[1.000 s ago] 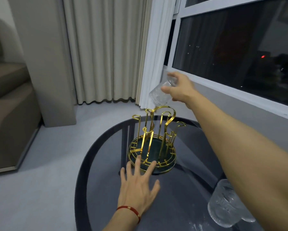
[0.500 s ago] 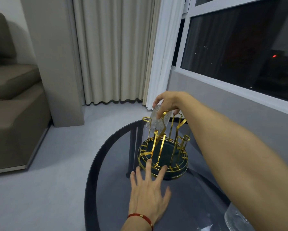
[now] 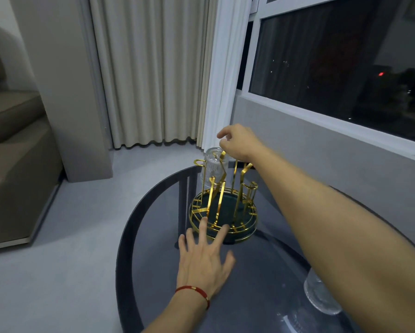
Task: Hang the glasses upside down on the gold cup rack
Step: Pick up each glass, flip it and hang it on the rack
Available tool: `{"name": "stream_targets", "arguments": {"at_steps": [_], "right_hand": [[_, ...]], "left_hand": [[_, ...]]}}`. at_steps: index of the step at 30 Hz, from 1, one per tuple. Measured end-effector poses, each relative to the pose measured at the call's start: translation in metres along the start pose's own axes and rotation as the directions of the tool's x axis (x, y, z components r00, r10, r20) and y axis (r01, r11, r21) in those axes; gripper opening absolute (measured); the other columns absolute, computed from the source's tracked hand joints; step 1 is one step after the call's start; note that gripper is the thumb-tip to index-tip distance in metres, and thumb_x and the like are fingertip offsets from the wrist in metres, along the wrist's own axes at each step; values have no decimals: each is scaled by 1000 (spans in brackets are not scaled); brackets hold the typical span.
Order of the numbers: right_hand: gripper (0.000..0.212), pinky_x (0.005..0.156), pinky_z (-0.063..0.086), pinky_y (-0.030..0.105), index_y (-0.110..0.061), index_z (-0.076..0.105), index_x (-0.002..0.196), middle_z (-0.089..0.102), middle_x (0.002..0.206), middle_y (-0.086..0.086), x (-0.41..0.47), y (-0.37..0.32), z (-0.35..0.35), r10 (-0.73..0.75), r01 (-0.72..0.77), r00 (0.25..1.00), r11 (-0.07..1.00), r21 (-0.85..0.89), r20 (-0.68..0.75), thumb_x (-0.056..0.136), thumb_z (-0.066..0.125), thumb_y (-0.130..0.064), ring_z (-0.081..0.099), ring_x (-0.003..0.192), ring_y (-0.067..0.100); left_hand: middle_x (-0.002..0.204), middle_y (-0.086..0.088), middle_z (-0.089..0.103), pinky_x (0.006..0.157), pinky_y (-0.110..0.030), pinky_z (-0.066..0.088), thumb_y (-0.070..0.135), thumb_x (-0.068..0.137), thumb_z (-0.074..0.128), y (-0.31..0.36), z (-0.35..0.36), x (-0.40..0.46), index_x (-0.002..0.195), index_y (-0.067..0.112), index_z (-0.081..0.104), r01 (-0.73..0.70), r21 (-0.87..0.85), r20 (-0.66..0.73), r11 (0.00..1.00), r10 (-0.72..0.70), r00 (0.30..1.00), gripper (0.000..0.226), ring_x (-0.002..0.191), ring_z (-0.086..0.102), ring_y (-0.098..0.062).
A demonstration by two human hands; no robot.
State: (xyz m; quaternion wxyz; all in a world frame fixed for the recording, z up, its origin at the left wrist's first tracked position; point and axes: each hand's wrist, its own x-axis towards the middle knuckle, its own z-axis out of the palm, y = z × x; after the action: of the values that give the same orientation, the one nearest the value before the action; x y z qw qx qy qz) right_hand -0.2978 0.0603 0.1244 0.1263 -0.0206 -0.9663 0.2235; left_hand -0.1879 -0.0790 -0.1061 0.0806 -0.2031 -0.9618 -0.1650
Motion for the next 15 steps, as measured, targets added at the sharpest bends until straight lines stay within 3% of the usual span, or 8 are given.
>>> {"name": "stream_targets", "arguments": {"at_steps": [2, 5, 12, 15], "right_hand": [[38, 109, 50, 49, -17, 63, 139, 60, 146, 9, -33, 9, 2, -15, 19, 989, 1000, 25, -149, 103, 53, -24, 59, 130, 28], [36, 105, 48, 39, -17, 64, 135, 59, 143, 5, -91, 16, 1, -54, 74, 952, 996, 56, -303, 103, 53, -27, 58, 127, 22], [28, 105, 46, 46, -20, 71, 118, 64, 128, -1, -266, 34, -18, -14, 35, 955, 997, 67, -296, 92, 60, -17, 58, 123, 23], [26, 103, 47, 48, -17, 74, 111, 67, 122, -1, -332, 57, -23, 54, -31, 912, 997, 64, -407, 89, 64, -8, 60, 117, 24]], "left_hand": [[171, -8, 10, 120, -61, 20, 64, 91, 24, 2, 0, -2, 153, 51, 14, -3, 12, 1, 1000, 3, 1000, 64, 146, 25, -43], [169, -10, 14, 118, -61, 23, 62, 92, 30, 1, -2, 1, 154, 51, 17, -2, 22, -7, 1000, 2, 1000, 64, 143, 29, -43], [165, -16, 25, 116, -58, 30, 55, 97, 47, 18, -18, -19, 155, 40, 31, -22, 17, -41, 1000, 22, 999, 62, 144, 30, -40], [152, -16, 43, 110, -53, 40, 44, 93, 60, 50, -31, -34, 148, 26, 47, -128, -139, -139, 982, 109, 984, 60, 137, 38, -36]]}}
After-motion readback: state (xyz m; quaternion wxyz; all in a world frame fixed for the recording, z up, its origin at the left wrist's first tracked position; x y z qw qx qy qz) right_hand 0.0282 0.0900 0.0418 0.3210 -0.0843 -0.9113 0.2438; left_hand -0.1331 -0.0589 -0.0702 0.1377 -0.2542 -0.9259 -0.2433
